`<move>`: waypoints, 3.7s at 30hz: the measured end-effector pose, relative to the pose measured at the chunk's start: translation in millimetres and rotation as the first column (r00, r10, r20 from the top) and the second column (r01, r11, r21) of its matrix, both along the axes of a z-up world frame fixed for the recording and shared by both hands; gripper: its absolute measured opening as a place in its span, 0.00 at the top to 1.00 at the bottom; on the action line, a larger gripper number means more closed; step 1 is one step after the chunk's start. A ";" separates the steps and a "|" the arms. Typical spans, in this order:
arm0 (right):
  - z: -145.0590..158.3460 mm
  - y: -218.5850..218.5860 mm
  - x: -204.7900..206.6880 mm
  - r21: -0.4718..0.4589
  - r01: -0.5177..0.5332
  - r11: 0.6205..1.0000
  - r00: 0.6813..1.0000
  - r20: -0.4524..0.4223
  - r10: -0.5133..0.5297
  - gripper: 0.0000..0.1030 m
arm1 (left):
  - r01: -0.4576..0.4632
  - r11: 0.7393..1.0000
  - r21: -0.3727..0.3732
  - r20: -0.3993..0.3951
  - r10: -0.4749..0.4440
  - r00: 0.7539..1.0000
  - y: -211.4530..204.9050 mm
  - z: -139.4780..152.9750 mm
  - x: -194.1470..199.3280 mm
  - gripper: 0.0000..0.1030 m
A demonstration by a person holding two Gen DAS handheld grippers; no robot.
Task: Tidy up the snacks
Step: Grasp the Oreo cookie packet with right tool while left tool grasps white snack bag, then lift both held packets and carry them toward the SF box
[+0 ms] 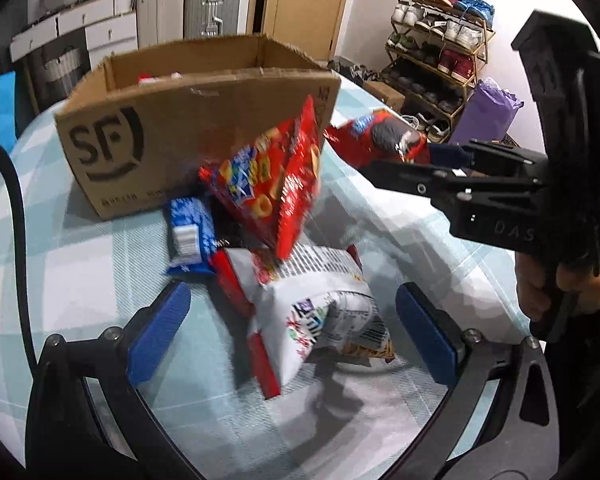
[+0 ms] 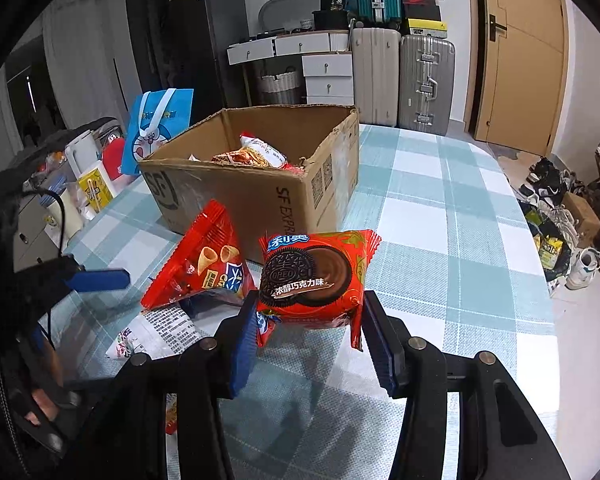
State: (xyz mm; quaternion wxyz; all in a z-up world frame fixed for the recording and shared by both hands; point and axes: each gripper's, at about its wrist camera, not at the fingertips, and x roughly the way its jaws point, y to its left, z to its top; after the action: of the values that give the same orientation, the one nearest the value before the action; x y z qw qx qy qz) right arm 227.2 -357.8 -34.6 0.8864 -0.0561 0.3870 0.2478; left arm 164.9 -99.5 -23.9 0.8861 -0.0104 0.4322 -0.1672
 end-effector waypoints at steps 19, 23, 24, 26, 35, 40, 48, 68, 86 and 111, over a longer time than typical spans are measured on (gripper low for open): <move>-2.6 -1.2 1.2 0.005 0.002 1.000 1.000 0.000 -0.002 0.51 | 0.072 0.997 0.028 -0.008 -0.072 0.997 -30.9 -27.7 -9.4 0.44; -1.5 -2.2 0.8 0.007 0.001 1.000 1.000 0.005 -0.001 0.51 | 0.102 0.995 0.022 0.009 -0.103 0.995 -37.2 -23.6 -14.2 0.44; -0.8 -2.3 0.5 0.008 0.001 1.000 1.000 0.007 -0.001 0.51 | 0.109 0.994 0.018 0.016 -0.109 0.994 -37.4 -21.3 -16.0 0.44; 0.6 -3.4 -0.2 0.011 0.002 1.000 1.000 0.012 -0.002 0.51 | 0.115 0.993 0.005 0.025 -0.115 0.993 -36.7 -18.0 -17.5 0.44; 11.3 -5.8 -5.7 0.043 0.007 0.999 0.999 0.049 -0.009 0.51 | 0.114 0.992 -0.047 0.054 -0.112 0.992 -35.4 -5.2 -24.9 0.44; 17.9 -9.1 -8.4 0.057 0.010 0.998 0.998 0.064 -0.013 0.51 | 0.114 0.992 -0.053 0.064 -0.110 0.992 -31.0 3.8 -27.6 0.44; 22.5 -11.1 -11.0 0.066 0.012 0.998 0.997 0.073 -0.017 0.51 | 0.120 0.990 -0.068 0.082 -0.115 0.990 -22.7 13.6 -34.2 0.44; 33.2 -12.1 -16.8 0.101 0.013 0.995 0.994 0.105 -0.024 0.51 | 0.121 0.988 -0.096 0.133 -0.108 0.985 -3.8 38.3 -51.5 0.44; 42.2 -14.6 -22.0 0.125 0.015 0.992 0.991 0.128 -0.031 0.51 | 0.055 0.991 -0.124 0.189 -0.031 0.981 39.4 68.6 -66.4 0.44; 58.8 -13.0 -9.2 0.180 0.053 0.982 0.984 0.156 -0.081 0.51 | -0.084 0.986 -0.144 0.249 0.119 0.961 83.9 109.4 -47.1 0.44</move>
State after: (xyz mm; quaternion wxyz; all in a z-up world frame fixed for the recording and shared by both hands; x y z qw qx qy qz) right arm 218.0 -370.8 24.2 0.9243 0.0152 0.2918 0.2455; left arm 117.8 -15.6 85.4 0.9394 -0.0694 0.3005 -0.1497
